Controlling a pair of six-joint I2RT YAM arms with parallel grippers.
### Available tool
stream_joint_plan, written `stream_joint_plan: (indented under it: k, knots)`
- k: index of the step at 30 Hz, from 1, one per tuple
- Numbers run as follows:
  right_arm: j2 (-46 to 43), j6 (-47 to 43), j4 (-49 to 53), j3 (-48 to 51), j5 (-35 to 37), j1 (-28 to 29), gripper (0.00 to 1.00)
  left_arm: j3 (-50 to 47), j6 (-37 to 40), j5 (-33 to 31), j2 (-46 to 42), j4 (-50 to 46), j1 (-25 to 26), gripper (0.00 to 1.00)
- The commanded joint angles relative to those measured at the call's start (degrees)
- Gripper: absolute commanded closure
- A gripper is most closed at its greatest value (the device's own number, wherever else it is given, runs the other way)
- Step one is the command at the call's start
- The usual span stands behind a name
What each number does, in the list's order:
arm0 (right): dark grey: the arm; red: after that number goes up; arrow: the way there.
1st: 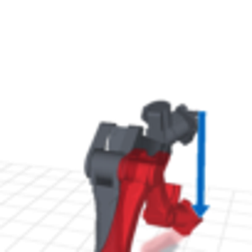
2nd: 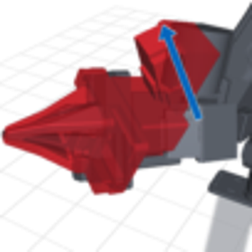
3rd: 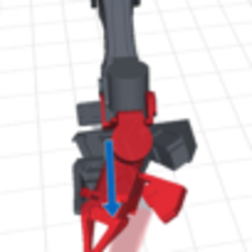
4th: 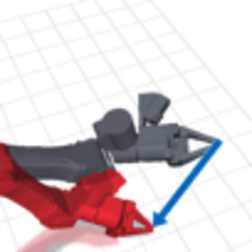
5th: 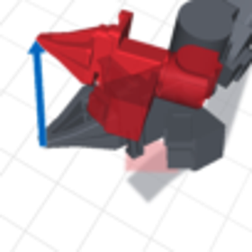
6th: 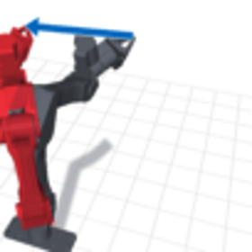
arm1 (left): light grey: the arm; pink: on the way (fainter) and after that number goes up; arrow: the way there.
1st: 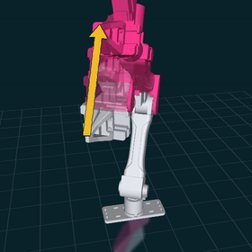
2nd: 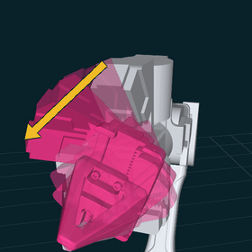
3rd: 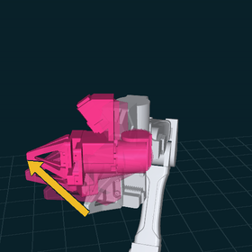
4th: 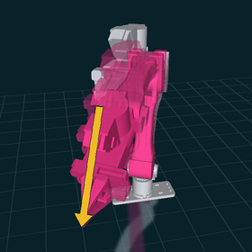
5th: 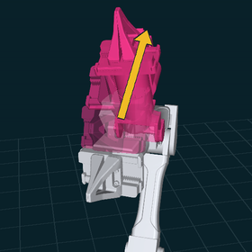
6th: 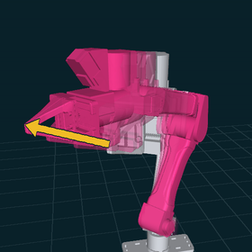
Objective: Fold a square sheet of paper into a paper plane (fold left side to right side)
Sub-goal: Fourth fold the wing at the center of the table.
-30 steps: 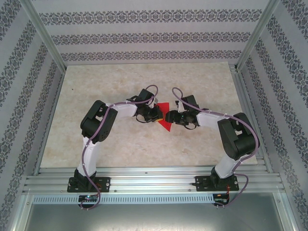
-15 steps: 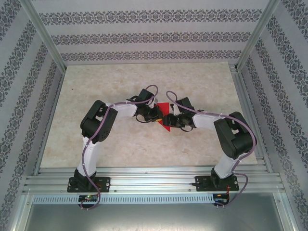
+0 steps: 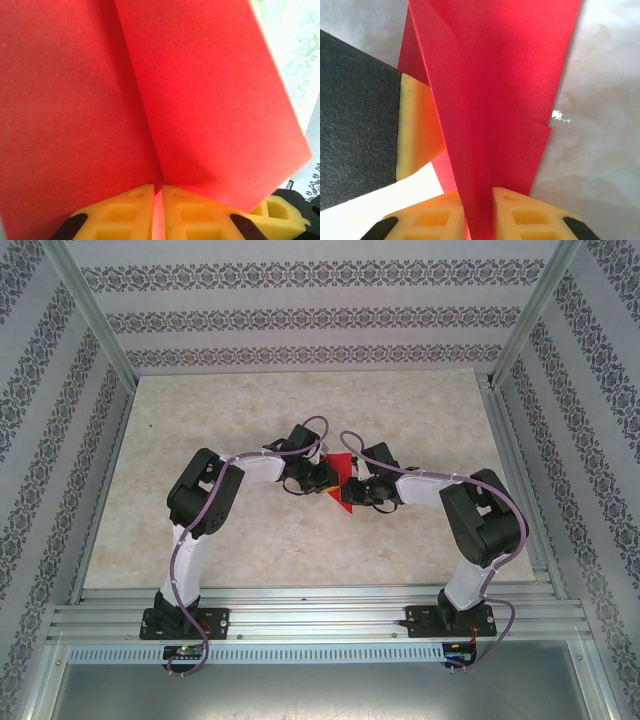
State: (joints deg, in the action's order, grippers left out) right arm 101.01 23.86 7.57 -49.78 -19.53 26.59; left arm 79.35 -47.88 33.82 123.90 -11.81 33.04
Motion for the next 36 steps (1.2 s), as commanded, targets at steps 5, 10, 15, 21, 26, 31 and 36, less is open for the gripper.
stream_joint_plan:
  k: [5, 10, 15, 21, 26, 31, 36]
  knots:
    - [1.3, -1.6, -1.7, -1.0, -1.9, 0.3, 0.90, 0.6, 0.9, -1.2, 1.4, -1.0, 0.7, 0.84]
    - [1.3, -1.0, -3.1, -0.3, -3.1, -0.2, 0.91, 0.7, 0.9, -1.1, 1.8, -1.0, 0.7, 0.81]
    - [1.3, 1.4, -7.3, 2.5, -6.3, -2.2, 0.91, 1.2, 1.4, -1.0, 2.2, -1.5, 0.8, 0.74]
    - [2.2, 3.6, -11.7, 4.3, -10.9, -4.4, 0.91, 2.3, 1.6, -1.2, 3.3, -2.9, 0.8, 0.68]
    - [4.2, 4.6, -13.7, 4.6, -14.3, -6.2, 0.90, 3.0, 2.1, -1.6, 4.1, -4.6, 0.8, 0.68]
    - [5.3, 4.9, -14.9, 4.6, -16.6, -7.7, 0.87, 3.8, 2.3, -2.0, 5.5, -6.4, 0.9, 0.67]
    - [5.1, 4.9, -14.8, 4.3, -17.7, -8.5, 0.82, 4.8, 2.3, -2.7, 6.7, -7.8, 0.8, 0.67]
